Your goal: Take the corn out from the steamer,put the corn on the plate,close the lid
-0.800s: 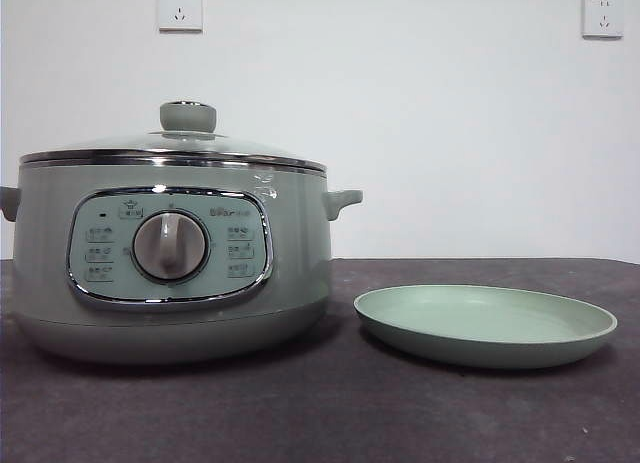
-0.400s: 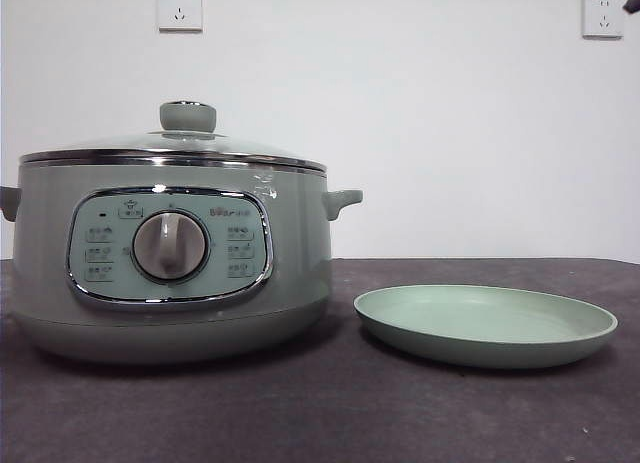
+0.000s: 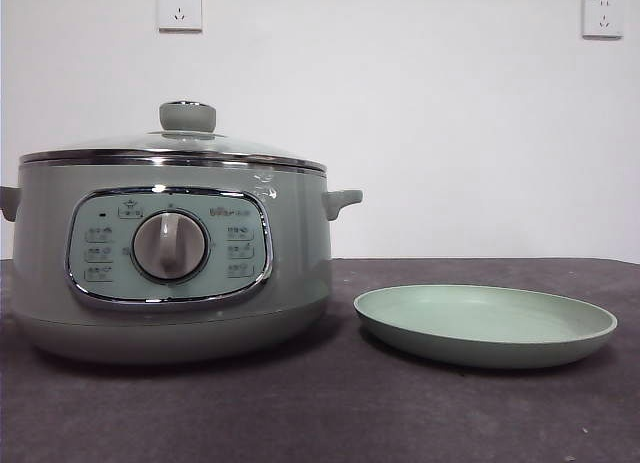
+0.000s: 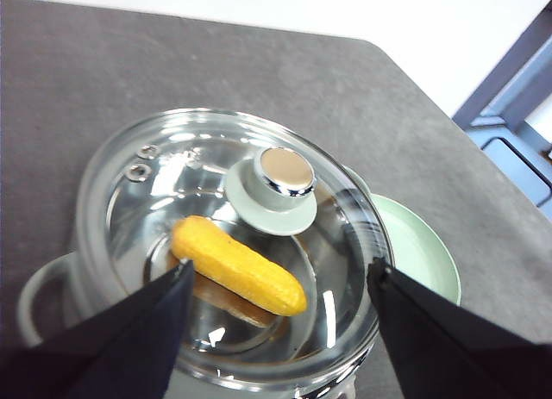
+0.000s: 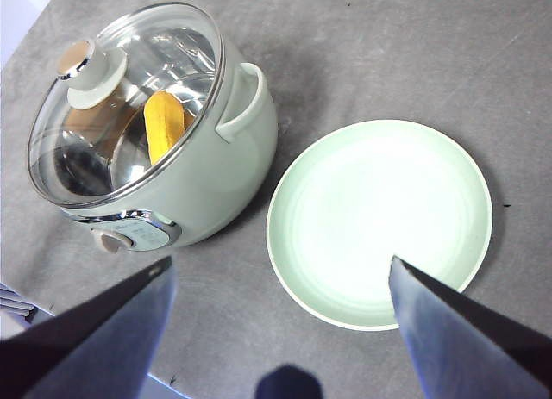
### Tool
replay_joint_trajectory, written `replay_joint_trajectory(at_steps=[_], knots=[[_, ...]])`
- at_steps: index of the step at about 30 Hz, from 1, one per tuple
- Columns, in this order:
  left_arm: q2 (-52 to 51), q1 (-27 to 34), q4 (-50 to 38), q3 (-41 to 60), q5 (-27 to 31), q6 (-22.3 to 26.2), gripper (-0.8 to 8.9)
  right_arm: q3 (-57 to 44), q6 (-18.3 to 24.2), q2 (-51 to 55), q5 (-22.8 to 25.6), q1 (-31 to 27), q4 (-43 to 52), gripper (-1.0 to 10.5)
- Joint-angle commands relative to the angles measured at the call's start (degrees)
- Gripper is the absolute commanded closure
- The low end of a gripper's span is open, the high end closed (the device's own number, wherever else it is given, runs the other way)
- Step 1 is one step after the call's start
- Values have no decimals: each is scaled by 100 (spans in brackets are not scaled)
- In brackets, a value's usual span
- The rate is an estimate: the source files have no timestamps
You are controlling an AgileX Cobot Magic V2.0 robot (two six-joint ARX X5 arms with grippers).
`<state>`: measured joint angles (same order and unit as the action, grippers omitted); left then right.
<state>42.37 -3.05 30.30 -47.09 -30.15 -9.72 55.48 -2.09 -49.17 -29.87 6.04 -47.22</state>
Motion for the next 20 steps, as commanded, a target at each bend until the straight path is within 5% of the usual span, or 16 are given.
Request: replay_joint_trajectory(at_steps=[1,20], knots=[[400,-197,-66,-214,2,-79,462,4,22,4,-4,7,2,534],[2957,-1967,-243,-1707,2170,667,463,4,22,4,2,7,2,537]])
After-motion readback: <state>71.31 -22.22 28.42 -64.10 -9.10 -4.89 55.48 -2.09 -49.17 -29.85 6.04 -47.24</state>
